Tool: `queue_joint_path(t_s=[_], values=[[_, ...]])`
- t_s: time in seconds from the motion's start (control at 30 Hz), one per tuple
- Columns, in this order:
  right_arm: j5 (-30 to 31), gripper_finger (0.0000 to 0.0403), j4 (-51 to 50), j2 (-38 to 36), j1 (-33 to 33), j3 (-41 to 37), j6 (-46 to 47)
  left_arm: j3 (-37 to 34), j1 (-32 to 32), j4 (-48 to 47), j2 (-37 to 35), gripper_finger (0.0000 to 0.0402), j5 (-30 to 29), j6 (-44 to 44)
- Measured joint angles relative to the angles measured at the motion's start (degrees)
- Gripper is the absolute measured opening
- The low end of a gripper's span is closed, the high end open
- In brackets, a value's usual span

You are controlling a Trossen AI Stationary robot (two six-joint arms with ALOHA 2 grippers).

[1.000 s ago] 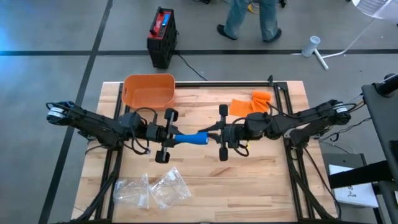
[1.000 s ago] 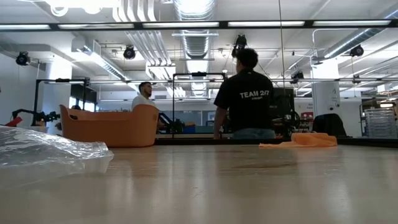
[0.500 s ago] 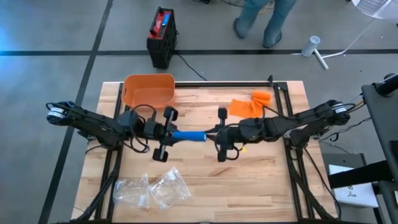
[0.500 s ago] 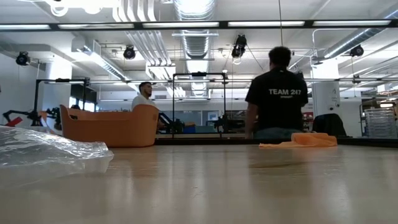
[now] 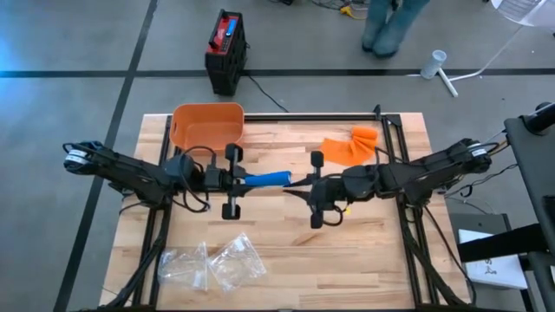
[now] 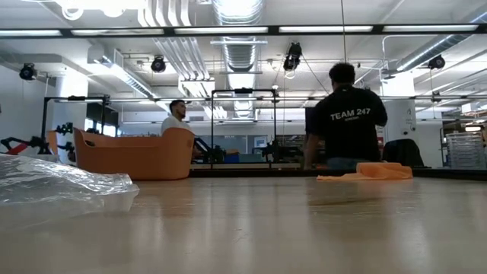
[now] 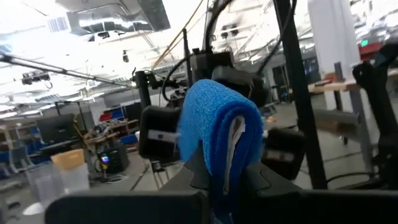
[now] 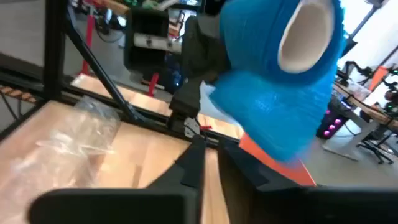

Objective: Roll bandage
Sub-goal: Roll the blue bandage

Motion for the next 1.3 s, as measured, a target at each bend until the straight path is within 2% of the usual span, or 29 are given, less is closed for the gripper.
queue_joint_path(t_s=[0.1,0.2,0.33,0.43,0.53,0.73,0.87,1.0,1.3], values=[[-0.15,0.0073,-2.57,-1.72,0.02,0.57,1.09,0.02,0.0,-1.27,-1.33,0.0011,-0.59,2.32],[-0.1,0.0119,-4.7,-4.03,0.04,0.62,1.09,0.07,0.0,-3.5,-3.8,0.0011,-3.63,4.38],[-0.31,0.0171,-2.58,-6.77,0.02,0.62,0.6,0.13,0.02,-8.71,-7.02,0.0012,-4.85,8.12],[-0.34,0.0198,1.75,-7.22,-0.07,0.62,1.04,0.13,0.0,-10.08,-8.04,0.0023,-4.81,14.08],[-0.51,0.0218,3.34,-6.86,-0.8,0.66,3.13,0.13,0.0,-11.63,-8.05,0.0027,-4.87,24.36],[-1.63,0.0243,3.27,-6.81,-5.47,0.94,14.94,0.11,0.0,-12.86,-6.68,0.0012,-5.25,51.14],[-7.27,0.0252,2.79,-6.78,-8.9,0.97,26.84,0.11,-0.04,-12.33,-5.88,0.0012,-11.9,63.13],[-12.61,0.0254,2.77,-6.81,-11.59,0.97,39.99,0.11,0.02,-12.42,-5.11,0.0011,-16.86,72.45],[-14.26,0.0247,-4.33,-4.99,-14.73,0.91,59.64,0.11,-0.08,-12.24,-3.86,0.0011,-16.92,85.75]])
